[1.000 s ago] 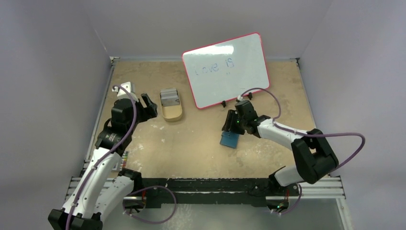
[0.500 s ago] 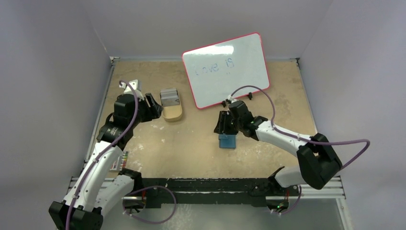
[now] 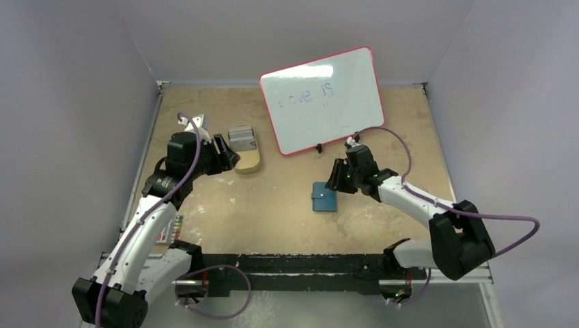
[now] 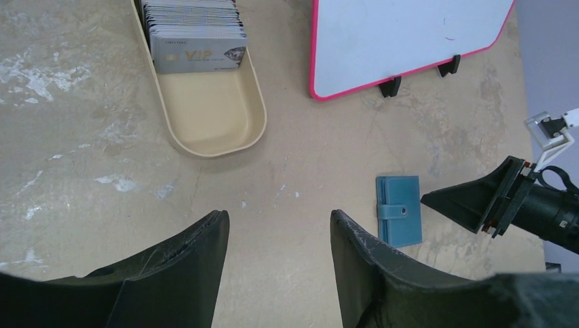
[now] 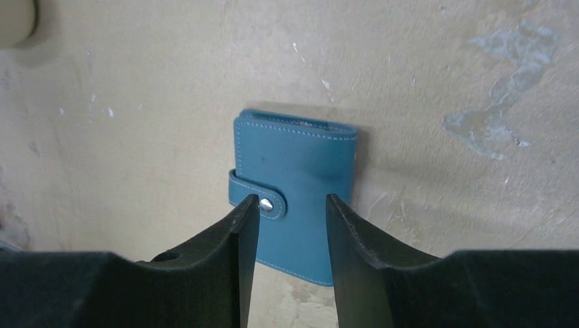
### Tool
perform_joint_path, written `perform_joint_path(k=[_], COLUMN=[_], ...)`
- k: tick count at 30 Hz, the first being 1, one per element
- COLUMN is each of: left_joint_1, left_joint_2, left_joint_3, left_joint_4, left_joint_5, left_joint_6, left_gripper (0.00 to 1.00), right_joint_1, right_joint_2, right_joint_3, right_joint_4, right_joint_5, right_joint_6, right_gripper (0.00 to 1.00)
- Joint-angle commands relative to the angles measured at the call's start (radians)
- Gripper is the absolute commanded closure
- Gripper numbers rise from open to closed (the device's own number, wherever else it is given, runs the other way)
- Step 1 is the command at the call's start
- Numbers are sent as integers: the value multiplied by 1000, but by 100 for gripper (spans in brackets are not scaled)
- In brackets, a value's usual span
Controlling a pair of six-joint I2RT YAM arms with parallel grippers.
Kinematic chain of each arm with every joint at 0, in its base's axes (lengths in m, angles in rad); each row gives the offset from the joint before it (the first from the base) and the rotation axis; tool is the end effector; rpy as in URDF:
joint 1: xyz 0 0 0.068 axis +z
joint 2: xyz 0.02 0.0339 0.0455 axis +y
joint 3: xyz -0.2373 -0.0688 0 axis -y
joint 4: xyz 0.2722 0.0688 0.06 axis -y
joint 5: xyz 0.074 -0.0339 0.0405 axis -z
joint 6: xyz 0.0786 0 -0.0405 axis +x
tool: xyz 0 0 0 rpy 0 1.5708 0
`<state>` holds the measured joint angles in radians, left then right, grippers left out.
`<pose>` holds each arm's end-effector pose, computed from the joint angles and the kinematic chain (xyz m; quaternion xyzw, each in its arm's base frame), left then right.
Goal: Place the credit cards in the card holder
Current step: Pick up the card holder from the center of the board.
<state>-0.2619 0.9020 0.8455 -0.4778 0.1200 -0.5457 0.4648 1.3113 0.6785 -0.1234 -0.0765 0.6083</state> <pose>0.2669 -0.0813 0.2668 -0.0932 0.8626 -0.2422 0.4342 0.2878 0.1510 0.1257 0.0507 0.9162 0.2325 0.3223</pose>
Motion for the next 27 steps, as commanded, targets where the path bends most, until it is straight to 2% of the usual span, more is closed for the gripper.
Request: perform_joint_path(k=[1, 16, 19, 24, 27], left_joint_1=[7, 7, 5, -7, -19], left_joint_2=[8, 64, 78, 99, 99], left_joint_3=[3, 1, 0, -9, -10], left_joint_4=[53, 67, 73, 89, 125], left_joint_5=[34, 89, 92, 110, 166], left_joint_6=[-23, -32, -43, -73, -128], left_gripper=[45, 54, 56, 61, 63], right_joint_1=[2, 1, 1, 2, 2], right_joint_2=[4, 93, 118, 86, 16], right_joint_3=[-41, -103, -106, -77, -43], right_joint_4=[38, 121, 142, 178, 180], right_joint_5=[-44, -65, -63, -81, -173], right_joint_6=[-4, 17, 8, 17, 47], right_gripper=[57, 56, 68, 100, 100])
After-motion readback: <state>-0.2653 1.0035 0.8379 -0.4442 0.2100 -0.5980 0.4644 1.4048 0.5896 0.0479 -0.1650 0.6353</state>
